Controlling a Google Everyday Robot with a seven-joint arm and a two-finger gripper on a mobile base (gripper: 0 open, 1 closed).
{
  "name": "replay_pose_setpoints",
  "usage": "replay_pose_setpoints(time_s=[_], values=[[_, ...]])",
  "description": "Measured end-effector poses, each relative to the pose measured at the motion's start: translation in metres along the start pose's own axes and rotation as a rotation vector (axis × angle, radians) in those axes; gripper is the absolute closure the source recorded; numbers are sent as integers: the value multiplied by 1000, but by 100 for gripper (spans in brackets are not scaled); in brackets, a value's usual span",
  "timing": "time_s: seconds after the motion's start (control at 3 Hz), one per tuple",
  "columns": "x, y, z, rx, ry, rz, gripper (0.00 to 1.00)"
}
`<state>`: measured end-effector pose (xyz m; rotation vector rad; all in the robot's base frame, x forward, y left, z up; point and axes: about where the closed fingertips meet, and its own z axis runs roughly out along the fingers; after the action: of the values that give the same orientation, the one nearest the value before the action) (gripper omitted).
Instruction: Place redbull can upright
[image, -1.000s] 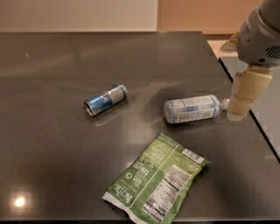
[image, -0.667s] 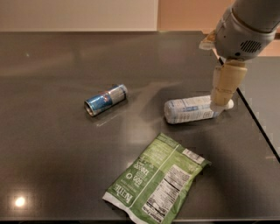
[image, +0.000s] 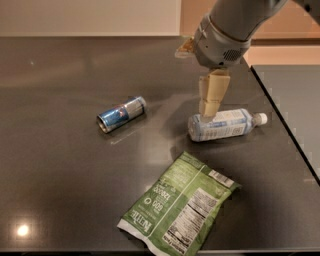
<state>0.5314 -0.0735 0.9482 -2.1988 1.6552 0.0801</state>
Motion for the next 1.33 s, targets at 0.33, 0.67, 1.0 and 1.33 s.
replay_pose_setpoints(time_s=[0.33, 0.67, 1.0, 1.33], values=[[-36, -11, 22, -41, -40, -133, 0], [-72, -16, 44, -97, -55, -262, 0], [-99, -18, 68, -160, -54, -352, 0], [-116, -21, 95, -212, -33, -414, 0]])
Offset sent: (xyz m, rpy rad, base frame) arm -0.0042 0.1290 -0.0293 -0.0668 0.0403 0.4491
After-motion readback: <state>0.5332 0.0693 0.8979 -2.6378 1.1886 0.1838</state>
